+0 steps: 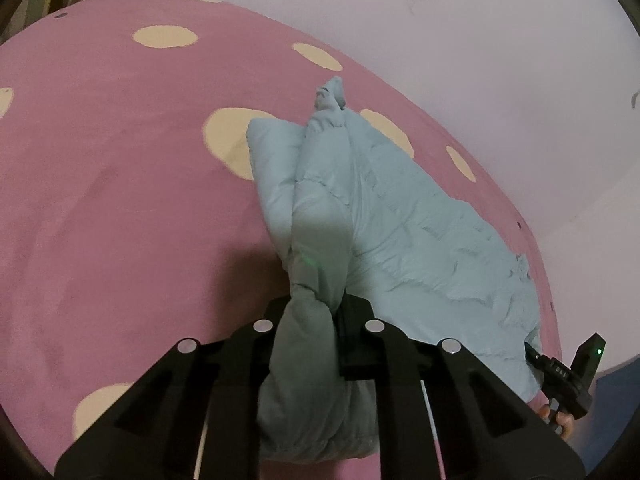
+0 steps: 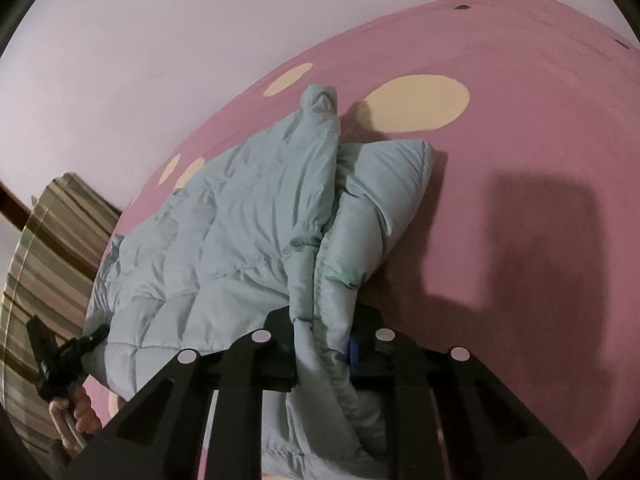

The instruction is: Fold large clothes

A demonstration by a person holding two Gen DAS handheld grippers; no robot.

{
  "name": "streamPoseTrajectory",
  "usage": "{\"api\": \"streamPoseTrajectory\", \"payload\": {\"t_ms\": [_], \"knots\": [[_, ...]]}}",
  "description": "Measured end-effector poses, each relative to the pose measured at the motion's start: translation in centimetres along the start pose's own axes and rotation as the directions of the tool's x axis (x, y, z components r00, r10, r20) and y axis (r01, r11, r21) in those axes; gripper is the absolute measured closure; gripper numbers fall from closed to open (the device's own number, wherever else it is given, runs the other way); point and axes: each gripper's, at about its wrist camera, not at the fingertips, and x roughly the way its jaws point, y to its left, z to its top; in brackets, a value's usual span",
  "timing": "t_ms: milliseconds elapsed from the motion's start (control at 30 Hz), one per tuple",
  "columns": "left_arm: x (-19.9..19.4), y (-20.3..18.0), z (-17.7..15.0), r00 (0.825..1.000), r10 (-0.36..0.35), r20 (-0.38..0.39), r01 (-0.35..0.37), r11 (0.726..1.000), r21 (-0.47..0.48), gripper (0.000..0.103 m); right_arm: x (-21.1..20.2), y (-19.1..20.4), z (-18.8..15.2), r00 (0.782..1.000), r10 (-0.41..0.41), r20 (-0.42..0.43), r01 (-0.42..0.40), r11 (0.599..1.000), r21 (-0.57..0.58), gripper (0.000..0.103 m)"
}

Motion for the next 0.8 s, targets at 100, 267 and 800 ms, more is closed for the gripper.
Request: {"api": "streamPoseTrajectory", "payload": {"t_ms": [100, 267, 800], "knots": [[-2.4, 1.1, -1.1, 1.0, 0.011, 0.004, -0.011, 1.0, -0.001, 0.091, -0.1, 0.7, -0.8, 1.0, 0.021, -0.008, -0.021, 1.0, -0.009, 0.086], [-6.2, 3.3, -3.4, 1.0, 0.022, 0.004, -0.022, 0.999, -0.034, 0.091, -0.1, 1.7, -2.3, 0.998, 0.052, -0.036, -0.053, 0.998, -0.017, 0.086], [-13.5, 6.9, -11.5, 0.999, 0.048, -0.008, -0.048, 0.994, -0.103, 0.091, -0.8, 0.7, -1.2, 0.994, 0.079, -0.079, -0.081, 0.996, -0.023, 0.086]]}}
